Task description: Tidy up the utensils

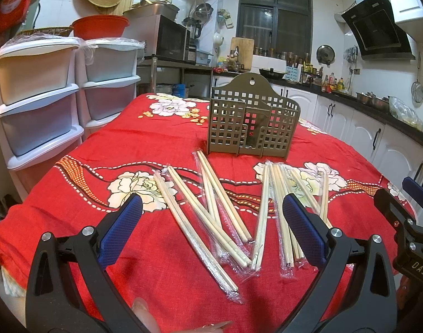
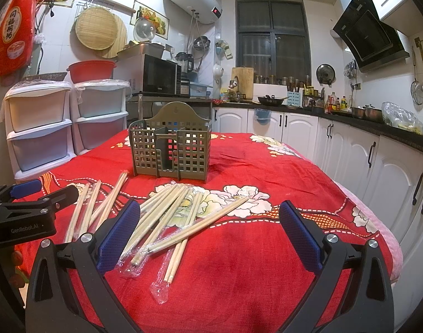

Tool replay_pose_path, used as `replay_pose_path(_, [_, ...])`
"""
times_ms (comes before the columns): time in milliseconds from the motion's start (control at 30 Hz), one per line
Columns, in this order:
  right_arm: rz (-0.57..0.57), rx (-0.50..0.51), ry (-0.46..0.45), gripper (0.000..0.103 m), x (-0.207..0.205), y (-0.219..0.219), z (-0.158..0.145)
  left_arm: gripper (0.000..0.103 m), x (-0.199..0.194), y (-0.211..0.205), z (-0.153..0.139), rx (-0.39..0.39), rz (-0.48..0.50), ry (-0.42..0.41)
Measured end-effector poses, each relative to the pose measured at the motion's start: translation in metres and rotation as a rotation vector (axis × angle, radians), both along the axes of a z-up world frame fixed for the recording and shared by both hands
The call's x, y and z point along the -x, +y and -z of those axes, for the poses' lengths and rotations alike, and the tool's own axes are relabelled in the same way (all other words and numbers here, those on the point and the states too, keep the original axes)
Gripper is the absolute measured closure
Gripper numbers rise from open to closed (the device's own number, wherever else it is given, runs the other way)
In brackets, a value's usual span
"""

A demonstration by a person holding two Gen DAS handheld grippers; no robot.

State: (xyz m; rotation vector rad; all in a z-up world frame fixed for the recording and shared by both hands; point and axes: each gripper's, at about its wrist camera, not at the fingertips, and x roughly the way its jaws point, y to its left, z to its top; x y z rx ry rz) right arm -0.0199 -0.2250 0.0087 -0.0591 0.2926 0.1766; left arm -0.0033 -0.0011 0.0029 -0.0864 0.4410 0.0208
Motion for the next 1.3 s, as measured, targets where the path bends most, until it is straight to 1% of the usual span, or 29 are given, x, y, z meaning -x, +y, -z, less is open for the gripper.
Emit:
replay_pose_path(433, [0.001,-0.001,0.003,0.006,0.0,-0.003,-0.001,0.01,0.001,0.0,-0.004,0.0,-0.003,-0.002])
replay_pose_path(600, [0.0,-0.002,0.004,0.006,-0.001,-0.003,0.0,0.01,-0.001,0.006,-0.004,-0.001,-0.012,-0.003])
replay_pose_path(833, [-0.004,0.0,0.011,0.006,-0.005,-0.003,0.005,0.01,-0.004,0.01,-0.001,0.01,-0.017,0.012])
replay_pose_path(967, [-0.021,0.007,0.031,0.006,-0.015,0.004,0.009,0.01,-0.008,0.019,0.001,0.038,-0.032,0.038])
replay_pose_path(1233, [-0.102,0.075,0.117,0.006,-0.045,0.023,0.003,0.01,-0.024,0.047,-0.001,0.048,-0.11,0.096])
replay_pose_path(1300, [-0.145,0.078,0.156,0.006,-0.056,0.029,0.0,0.01,-0.032,0.055,-0.002,0.045,-0.132,0.125])
